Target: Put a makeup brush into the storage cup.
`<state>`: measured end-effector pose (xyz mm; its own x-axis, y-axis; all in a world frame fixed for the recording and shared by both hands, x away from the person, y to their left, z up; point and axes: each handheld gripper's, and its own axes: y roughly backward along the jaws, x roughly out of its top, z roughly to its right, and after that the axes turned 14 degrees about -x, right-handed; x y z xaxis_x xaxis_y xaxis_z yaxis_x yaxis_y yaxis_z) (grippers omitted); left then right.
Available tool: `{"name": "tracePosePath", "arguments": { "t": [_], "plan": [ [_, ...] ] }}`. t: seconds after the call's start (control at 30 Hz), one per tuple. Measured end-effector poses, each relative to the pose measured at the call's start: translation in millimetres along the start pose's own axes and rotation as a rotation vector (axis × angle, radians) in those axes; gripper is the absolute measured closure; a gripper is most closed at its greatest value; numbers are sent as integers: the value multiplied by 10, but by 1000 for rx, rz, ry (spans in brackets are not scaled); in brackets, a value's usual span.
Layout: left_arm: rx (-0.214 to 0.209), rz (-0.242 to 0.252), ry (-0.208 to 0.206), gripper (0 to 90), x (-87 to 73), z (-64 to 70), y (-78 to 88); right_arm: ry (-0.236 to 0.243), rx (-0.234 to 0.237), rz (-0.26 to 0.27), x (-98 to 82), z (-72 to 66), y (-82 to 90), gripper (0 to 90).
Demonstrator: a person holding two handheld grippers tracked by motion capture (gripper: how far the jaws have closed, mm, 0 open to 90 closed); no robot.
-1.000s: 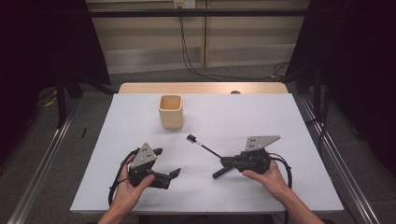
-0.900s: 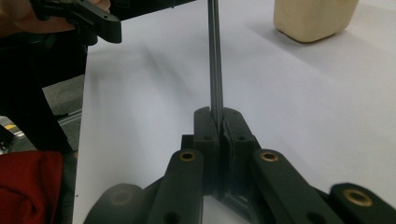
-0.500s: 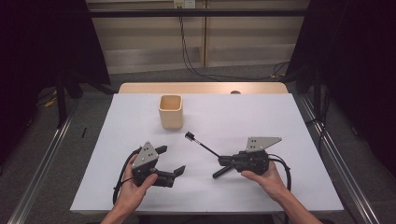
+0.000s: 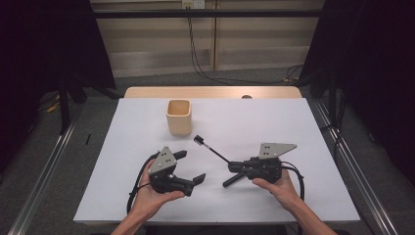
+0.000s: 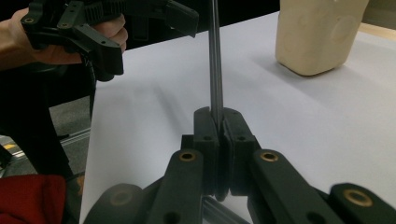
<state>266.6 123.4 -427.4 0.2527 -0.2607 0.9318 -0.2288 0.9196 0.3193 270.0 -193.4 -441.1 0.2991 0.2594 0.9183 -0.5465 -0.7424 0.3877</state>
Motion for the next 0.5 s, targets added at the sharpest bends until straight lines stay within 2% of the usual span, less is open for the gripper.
{"name": "tracePosePath", "arguments": {
  "t": [0.07,0.27,0.33,0.5],
  "plan": [
    [-5,-13,0,26,12,-6,-30,-6,-7,7,4,6,7,862],
    [-16,-1,-4,30,69,-16,-106,-5,-7,15,13,8,21,862],
    [-17,17,18,59,96,-24,-137,-4,-11,15,18,6,23,862],
    [-20,22,-7,70,147,-18,-222,-3,-9,19,17,17,23,862]
  ]
}}
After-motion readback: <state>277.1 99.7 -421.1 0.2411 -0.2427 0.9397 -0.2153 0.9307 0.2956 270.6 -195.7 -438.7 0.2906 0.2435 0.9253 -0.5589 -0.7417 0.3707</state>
